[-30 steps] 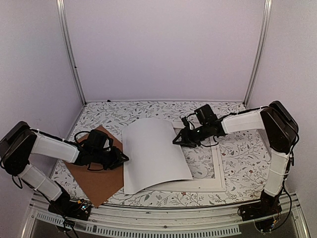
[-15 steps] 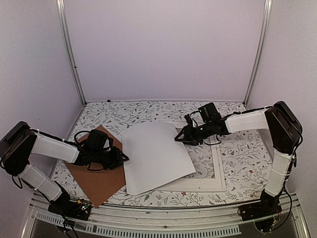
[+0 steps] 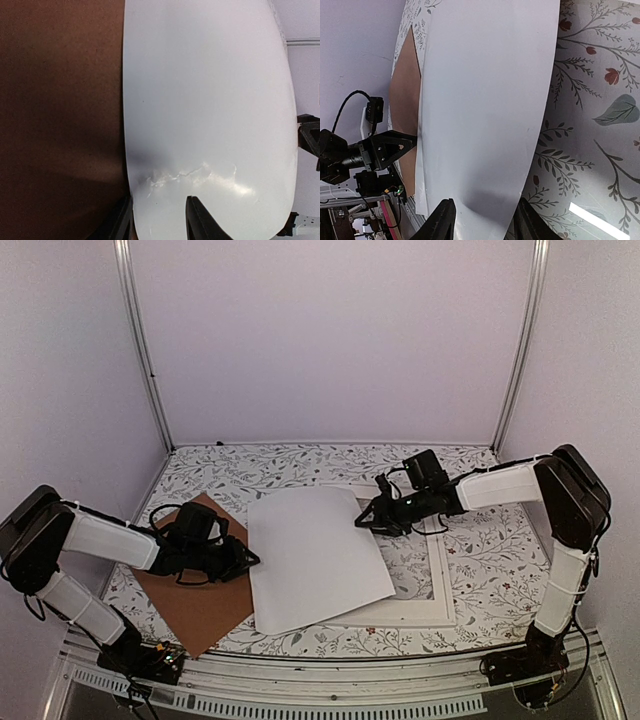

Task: Put the photo into the frame
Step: Pass from the left arm to the right

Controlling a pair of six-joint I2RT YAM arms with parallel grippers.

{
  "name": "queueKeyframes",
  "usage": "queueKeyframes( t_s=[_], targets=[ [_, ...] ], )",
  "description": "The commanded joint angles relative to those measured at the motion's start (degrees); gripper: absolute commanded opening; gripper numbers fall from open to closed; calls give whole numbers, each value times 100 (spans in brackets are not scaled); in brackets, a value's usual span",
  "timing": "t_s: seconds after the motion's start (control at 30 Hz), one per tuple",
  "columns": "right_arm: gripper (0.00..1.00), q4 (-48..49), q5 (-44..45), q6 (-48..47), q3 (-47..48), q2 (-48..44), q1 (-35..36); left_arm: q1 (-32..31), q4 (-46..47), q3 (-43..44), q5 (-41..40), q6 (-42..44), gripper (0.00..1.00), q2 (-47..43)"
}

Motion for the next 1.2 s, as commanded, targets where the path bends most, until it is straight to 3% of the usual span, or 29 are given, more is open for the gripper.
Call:
queueKeyframes(
  t_s=[0.0,0.57,1.17],
  targets=[
    [43,368,-260,232,-83,-206,-76,26,-289,-119,-284,113,39,-17],
    [48,1328,-896,1293,-96,83,-124,-1,-419,-64,-528,235,38,-21],
    [31,660,-988,581,61,267,-53,-1,-479,311,-477,557,38,3]
  ],
)
